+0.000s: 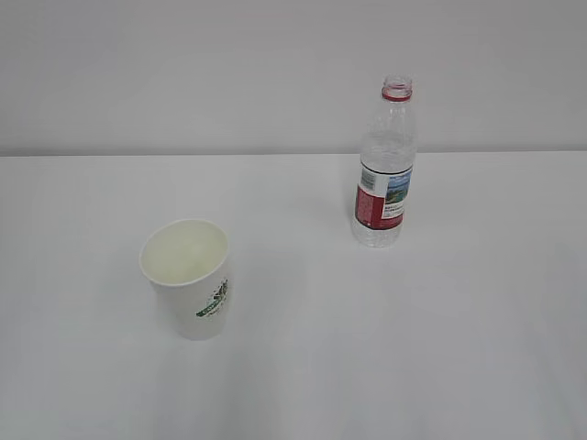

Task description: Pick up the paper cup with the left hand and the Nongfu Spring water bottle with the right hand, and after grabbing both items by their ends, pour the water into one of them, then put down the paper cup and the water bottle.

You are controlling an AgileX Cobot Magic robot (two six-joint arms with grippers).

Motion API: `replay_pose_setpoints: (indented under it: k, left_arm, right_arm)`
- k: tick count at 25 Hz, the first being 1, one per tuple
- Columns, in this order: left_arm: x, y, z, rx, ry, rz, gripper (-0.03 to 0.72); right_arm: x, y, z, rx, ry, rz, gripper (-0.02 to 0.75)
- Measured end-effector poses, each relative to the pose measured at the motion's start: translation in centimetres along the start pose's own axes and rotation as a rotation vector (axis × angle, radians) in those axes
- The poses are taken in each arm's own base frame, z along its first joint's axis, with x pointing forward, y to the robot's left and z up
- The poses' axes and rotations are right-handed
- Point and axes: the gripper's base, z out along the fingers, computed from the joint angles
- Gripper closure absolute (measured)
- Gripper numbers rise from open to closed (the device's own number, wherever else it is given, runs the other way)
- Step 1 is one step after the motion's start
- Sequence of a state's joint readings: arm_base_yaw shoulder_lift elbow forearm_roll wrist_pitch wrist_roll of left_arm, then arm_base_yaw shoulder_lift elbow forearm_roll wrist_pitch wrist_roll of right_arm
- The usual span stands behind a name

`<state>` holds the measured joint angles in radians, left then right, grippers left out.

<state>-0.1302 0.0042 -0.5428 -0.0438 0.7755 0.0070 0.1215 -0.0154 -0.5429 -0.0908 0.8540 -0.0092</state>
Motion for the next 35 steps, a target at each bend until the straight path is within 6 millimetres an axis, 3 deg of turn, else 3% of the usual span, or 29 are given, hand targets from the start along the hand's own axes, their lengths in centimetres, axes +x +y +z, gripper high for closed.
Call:
replay_pose_setpoints:
  k: [10, 14, 22, 35]
  left_arm:
    - [-1.2, 0.4, -0.1, -0.048, -0.135, 0.055, 0.202]
    - [-1.7, 0.4, 0.1, -0.05, -0.173, 0.059, 0.202]
    - [-3.1, 0.6, 2.3, -0.066, -0.18, 0.093, 0.203]
    - [-4.7, 0.6, 6.7, -0.056, -0.192, 0.111, 0.204]
  right_arm:
    - [-1.2, 0.0, 0.0, 0.004, -0.131, -0.005, 0.164]
    - [-1.9, 0.0, 0.8, 0.001, -0.137, -0.009, 0.164]
    - [-3.3, 0.1, 2.5, -0.006, -0.175, -0.014, 0.164]
    - [-3.9, 0.1, 3.9, 0.0, -0.16, -0.036, 0.164]
